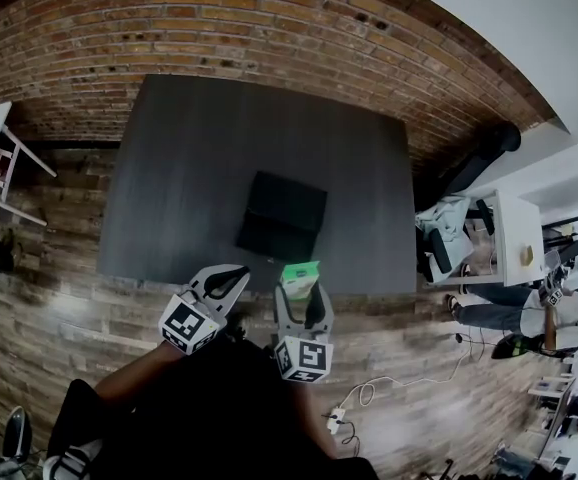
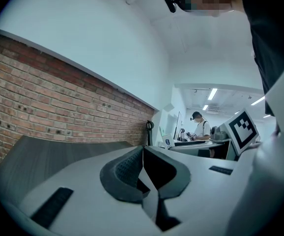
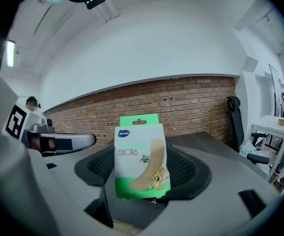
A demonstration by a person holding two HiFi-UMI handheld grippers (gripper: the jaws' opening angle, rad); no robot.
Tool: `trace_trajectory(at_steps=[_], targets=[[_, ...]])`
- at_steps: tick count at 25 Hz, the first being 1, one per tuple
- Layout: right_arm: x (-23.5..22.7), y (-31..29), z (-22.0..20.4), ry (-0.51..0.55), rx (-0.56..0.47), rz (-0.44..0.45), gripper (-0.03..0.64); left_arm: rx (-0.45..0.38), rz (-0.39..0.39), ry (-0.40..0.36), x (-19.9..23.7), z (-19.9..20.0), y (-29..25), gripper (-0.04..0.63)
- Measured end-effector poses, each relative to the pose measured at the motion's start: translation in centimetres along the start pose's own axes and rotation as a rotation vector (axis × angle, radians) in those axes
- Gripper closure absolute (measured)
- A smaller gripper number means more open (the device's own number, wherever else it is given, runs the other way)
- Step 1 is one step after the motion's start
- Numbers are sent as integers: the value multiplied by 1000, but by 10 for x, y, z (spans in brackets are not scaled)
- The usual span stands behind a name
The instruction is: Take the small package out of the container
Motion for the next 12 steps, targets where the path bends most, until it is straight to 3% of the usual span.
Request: trace_trajectory(at_steps=[12], targets=[[5,-6,1,-7,3,8,287,14,6,6,6,-3,4,561]])
Point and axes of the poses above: the fingertips, and each gripper's own axes: y backward along the fingers, x to its left, z out of its top, the point moved 6 cm from there along y, backward along the fingers, and after that the axes turned 12 degrees about x, right-handed, at the moved point
